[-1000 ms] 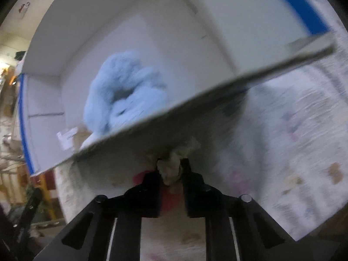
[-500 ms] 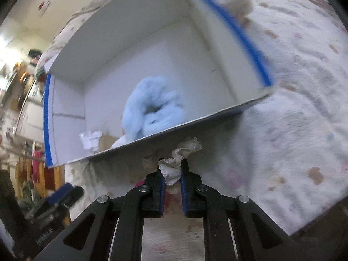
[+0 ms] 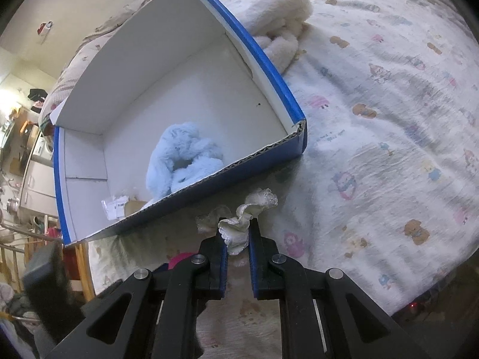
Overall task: Organize soft objects
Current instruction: 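Grasp the pink duck with the left gripper while the right gripper holds the scrunchie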
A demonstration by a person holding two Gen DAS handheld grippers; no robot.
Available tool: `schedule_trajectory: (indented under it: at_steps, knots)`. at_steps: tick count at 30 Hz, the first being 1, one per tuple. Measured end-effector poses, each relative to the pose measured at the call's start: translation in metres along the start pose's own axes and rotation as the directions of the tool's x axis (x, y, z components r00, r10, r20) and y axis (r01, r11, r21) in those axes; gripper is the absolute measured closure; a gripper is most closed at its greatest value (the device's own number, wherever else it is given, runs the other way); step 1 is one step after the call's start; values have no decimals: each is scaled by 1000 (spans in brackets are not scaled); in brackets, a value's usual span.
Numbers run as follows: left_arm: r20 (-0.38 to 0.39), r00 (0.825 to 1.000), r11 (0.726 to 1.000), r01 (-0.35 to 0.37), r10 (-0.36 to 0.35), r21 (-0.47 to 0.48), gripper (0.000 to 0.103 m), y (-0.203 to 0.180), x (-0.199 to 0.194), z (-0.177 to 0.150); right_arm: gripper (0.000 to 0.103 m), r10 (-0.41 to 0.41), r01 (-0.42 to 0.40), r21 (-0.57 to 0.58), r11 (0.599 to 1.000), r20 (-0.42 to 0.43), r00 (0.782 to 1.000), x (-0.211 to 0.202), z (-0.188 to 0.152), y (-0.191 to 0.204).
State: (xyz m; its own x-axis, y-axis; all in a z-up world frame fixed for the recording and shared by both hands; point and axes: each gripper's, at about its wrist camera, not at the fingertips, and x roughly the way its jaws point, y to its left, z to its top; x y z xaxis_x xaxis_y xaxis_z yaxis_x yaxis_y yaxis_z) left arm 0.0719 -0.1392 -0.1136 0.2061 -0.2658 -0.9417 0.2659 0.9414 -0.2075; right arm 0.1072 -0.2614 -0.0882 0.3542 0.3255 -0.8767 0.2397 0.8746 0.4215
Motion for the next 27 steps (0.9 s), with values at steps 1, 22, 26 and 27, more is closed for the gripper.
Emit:
schedule_trajectory:
  at_steps: [1, 22, 26, 27]
  knots:
    - [-5, 1000, 1000, -1, 1, -8, 44, 2, 2, 1, 89, 0, 0, -1, 1000, 0, 1000, -1, 0, -1]
    - [21, 992, 985, -120, 123, -126, 58, 70, -24, -12, 89, -11, 9, -65, 998, -29, 1000, 12, -4, 17]
    - [39, 985, 975, -159, 167, -154, 58, 89, -37, -21, 89, -18, 14, -90, 996, -43, 999, 16, -7, 25]
    - [42, 983, 973, -168, 177, -161, 58, 93, -41, -24, 89, -21, 16, -97, 995, -45, 999, 17, -9, 27]
